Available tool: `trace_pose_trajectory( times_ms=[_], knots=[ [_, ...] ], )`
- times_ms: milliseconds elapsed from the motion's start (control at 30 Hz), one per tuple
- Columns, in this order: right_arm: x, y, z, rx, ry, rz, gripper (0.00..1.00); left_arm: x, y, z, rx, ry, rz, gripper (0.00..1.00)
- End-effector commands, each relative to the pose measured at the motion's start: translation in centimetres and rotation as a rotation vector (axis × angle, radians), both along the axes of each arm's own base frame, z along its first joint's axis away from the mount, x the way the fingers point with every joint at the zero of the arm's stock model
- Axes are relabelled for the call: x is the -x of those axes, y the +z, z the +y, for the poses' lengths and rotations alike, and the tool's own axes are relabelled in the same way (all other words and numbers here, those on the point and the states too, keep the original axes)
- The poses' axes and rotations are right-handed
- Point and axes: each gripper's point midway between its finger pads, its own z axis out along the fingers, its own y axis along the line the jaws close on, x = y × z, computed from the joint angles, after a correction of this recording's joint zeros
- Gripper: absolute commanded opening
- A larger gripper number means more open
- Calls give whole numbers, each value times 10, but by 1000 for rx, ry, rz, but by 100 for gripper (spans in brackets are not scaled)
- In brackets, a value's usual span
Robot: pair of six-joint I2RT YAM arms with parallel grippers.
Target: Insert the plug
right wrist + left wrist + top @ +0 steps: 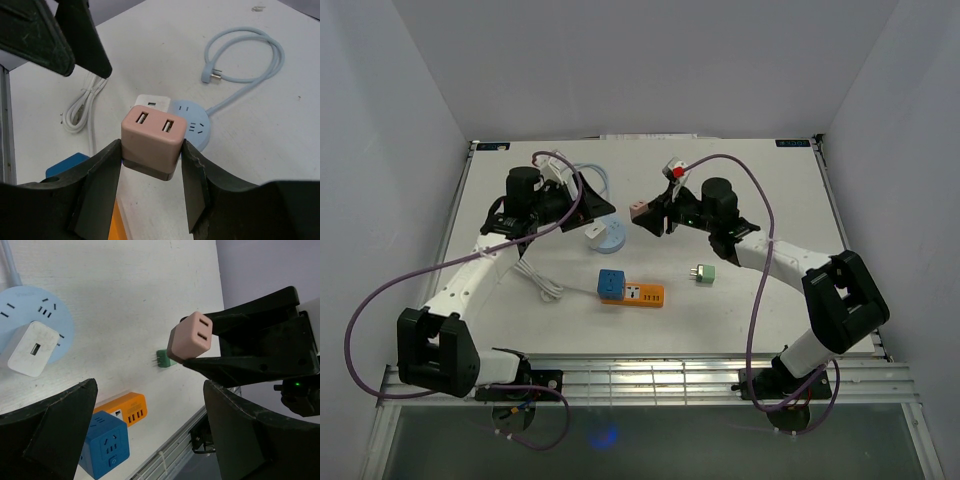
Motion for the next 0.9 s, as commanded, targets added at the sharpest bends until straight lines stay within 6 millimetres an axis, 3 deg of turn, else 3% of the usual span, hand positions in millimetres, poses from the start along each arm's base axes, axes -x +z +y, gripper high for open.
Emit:
trace_pose_trajectory(
  times_ms=[0,267,533,867],
  knots=[
    [15,26,7,-65,116,-160,8,-5,26,-10,69,-40,-22,98],
    [39,29,10,-87,219,-202,8,-14,15,-17,101,-52,10,97],
    [62,23,15,-78,357,-230,8,11,21,-35,215,-223,44,98],
    [67,26,18,-71,382,-264,8,43,19,-54,292,-307,64,98]
  ],
)
